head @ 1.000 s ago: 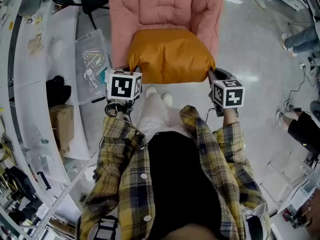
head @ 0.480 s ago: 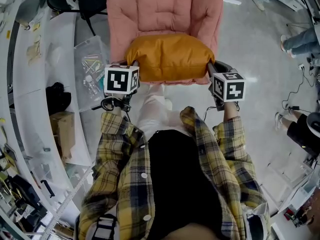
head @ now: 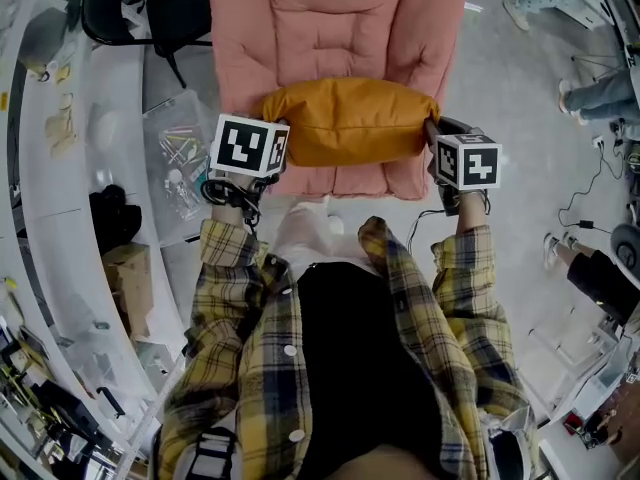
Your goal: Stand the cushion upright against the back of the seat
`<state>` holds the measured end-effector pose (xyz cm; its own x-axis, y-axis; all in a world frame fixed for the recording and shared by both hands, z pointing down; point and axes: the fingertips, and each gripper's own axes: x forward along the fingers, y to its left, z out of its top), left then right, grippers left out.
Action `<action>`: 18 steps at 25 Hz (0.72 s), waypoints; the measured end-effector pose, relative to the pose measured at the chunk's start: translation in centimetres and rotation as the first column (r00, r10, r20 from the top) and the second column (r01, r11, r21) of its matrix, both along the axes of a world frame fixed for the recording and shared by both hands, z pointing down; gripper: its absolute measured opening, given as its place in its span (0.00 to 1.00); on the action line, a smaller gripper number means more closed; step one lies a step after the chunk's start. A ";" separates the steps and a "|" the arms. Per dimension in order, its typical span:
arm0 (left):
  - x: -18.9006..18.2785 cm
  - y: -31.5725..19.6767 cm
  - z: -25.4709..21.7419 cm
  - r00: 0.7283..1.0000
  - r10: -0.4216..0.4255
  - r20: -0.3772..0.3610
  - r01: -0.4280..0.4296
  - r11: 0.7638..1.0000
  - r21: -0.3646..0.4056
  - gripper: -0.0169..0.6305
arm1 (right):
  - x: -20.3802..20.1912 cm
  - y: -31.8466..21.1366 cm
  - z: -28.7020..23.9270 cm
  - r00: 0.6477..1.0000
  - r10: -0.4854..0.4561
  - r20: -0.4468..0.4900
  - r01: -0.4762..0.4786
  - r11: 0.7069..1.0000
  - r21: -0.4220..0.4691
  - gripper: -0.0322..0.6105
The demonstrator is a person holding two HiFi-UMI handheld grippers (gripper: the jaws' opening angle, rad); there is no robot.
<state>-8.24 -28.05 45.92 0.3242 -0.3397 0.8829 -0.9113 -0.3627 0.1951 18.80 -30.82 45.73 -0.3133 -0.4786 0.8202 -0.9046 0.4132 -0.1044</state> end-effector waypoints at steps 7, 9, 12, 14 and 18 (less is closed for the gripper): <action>-0.9 -7.1 0.1 1.000 0.020 -0.013 -0.020 0.999 -0.039 0.09 | -0.7 -7.1 0.0 0.995 0.051 0.090 -0.049 0.998 -0.025 0.09; -1.4 -9.0 0.5 1.000 0.014 -0.027 -0.015 0.999 -0.045 0.09 | -1.2 -9.1 0.2 0.994 0.058 0.090 -0.055 0.998 -0.026 0.09; -1.9 -10.7 0.6 0.999 0.007 -0.039 -0.009 0.999 -0.048 0.10 | -1.7 -10.9 0.1 0.995 0.059 0.083 -0.057 0.998 -0.023 0.09; -2.0 -11.5 0.6 0.999 0.003 -0.039 -0.005 0.999 -0.047 0.10 | -1.9 -11.8 0.1 0.995 0.058 0.080 -0.057 0.998 -0.020 0.09; -2.3 -13.3 1.2 0.999 0.006 -0.031 -0.008 0.998 -0.055 0.10 | -2.3 -13.8 0.4 0.995 0.065 0.076 -0.063 0.998 -0.027 0.09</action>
